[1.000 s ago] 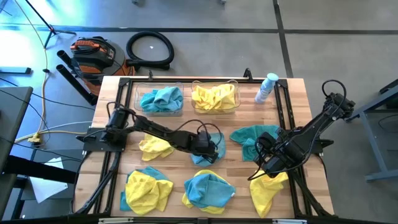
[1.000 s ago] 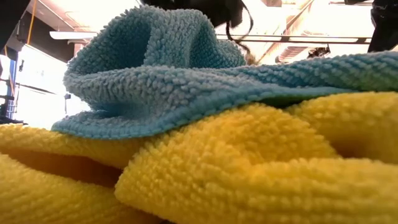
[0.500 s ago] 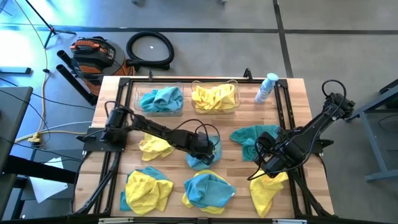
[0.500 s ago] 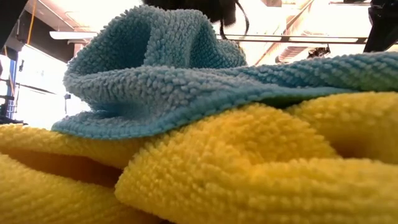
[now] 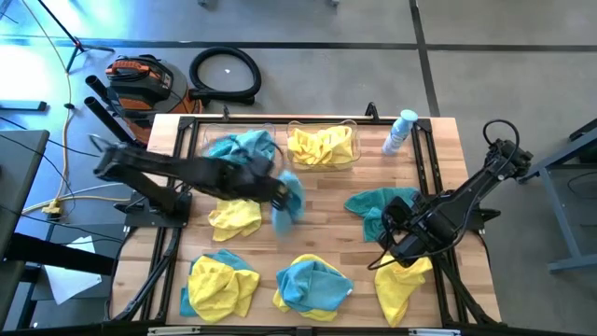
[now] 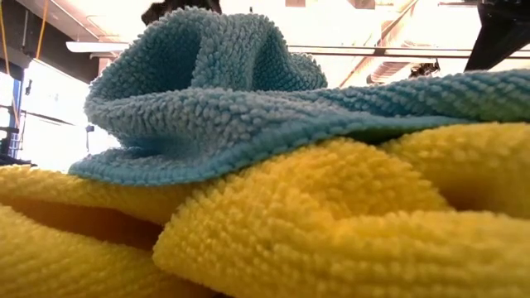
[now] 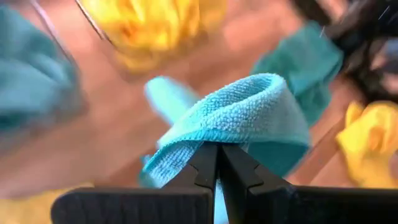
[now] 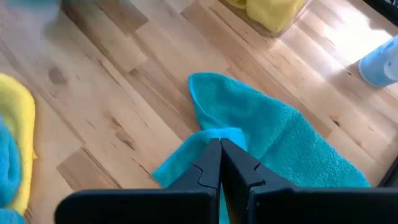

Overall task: Sort microfiber towel by color & place in baskets
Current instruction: Put the blue towel into the left transparent bin

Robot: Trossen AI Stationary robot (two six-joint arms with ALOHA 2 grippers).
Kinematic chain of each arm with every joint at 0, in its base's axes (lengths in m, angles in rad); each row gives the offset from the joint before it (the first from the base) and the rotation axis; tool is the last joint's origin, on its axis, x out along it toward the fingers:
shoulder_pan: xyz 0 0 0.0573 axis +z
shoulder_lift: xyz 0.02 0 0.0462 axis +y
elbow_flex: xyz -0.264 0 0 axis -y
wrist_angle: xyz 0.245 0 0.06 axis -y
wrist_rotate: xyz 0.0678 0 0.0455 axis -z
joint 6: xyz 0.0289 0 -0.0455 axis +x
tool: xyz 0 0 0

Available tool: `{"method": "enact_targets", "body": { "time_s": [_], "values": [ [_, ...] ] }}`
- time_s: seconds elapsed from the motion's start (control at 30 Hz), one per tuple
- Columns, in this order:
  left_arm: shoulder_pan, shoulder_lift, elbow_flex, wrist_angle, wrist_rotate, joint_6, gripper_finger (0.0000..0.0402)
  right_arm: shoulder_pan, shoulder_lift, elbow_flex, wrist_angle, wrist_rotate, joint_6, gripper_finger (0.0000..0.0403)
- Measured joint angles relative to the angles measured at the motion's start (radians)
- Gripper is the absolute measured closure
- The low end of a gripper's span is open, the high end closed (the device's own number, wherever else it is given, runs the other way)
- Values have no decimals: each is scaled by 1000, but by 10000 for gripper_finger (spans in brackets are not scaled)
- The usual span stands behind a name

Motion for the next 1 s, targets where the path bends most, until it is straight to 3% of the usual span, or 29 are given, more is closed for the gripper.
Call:
{"method": "enact_targets", "body": {
  "time_s": [0.2, 0.37, 0.7, 0.87, 1.0],
  "values": [
    [21, -204, 0, -12, -161, 150, 401, -43, 0, 0, 3, 32, 8, 403],
    [112, -354, 2, -13, -243, 315, 401, -101, 0, 0, 21, 73, 60, 403],
    [392, -511, 2, -132, -246, 549, 401, -225, 0, 0, 81, 77, 60, 403],
    [509, -503, -10, -240, -168, 522, 401, -281, 0, 0, 88, 77, 60, 403],
    [576, -485, -121, -263, -128, 527, 401, -319, 0, 0, 110, 77, 59, 403]
  ]
}}
